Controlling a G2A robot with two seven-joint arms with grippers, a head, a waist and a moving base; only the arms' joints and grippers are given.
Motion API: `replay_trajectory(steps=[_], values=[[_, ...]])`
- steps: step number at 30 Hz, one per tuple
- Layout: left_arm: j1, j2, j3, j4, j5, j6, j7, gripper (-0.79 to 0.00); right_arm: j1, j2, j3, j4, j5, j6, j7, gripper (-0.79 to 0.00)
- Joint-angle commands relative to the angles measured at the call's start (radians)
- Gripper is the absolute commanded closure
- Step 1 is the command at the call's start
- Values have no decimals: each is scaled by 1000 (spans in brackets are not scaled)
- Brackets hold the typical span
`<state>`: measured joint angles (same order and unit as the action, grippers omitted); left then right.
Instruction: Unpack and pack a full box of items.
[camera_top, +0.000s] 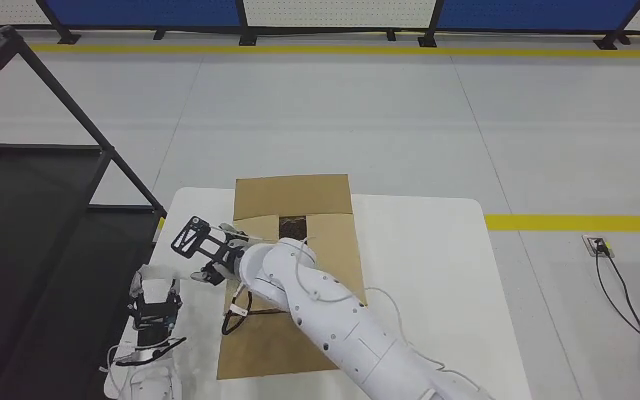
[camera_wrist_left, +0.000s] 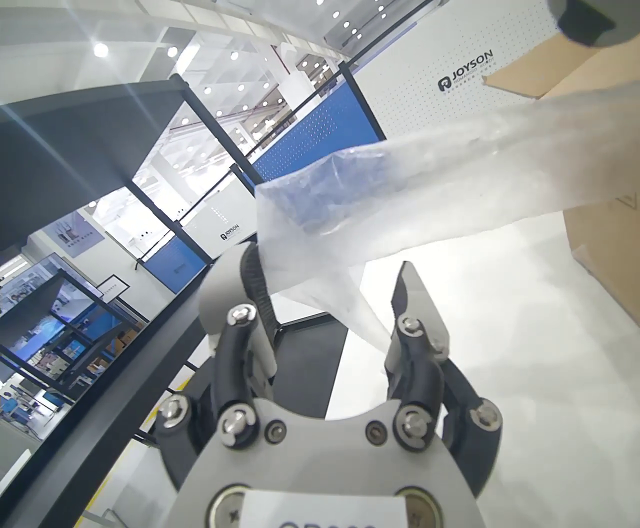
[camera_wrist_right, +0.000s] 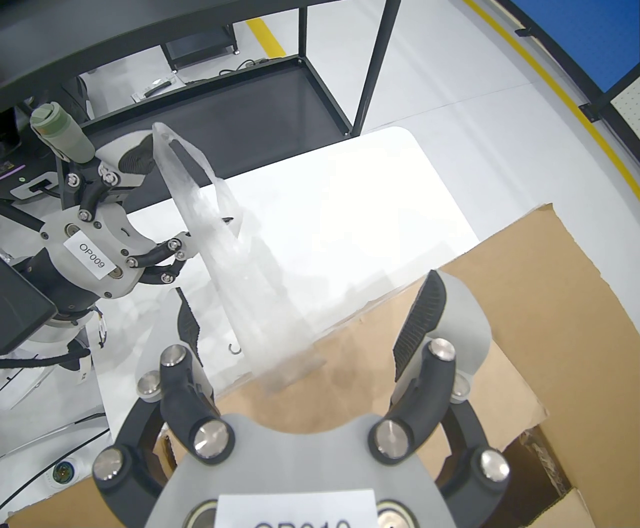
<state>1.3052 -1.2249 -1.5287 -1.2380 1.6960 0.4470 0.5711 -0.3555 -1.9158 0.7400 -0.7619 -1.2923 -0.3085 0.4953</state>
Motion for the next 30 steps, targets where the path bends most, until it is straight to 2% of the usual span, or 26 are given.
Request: replay_trajectory(steps=[1,10,22,30], values=[[4,-1,-1,-7,4,1,-1,-785,-16,8,0,-31,-27,-17,7,-785],[21,-7,-1,-32,18,11,-13,-785,-57,21,-14,-84,-109,-75,17,-785],[32,-16,22,-60,60,13,-44,-785,-73,18,-70,-98,-301,2,-56,-785],[43,-21,31,-89,79,0,-72,-785,-105,15,-120,-142,-435,26,26,-785]])
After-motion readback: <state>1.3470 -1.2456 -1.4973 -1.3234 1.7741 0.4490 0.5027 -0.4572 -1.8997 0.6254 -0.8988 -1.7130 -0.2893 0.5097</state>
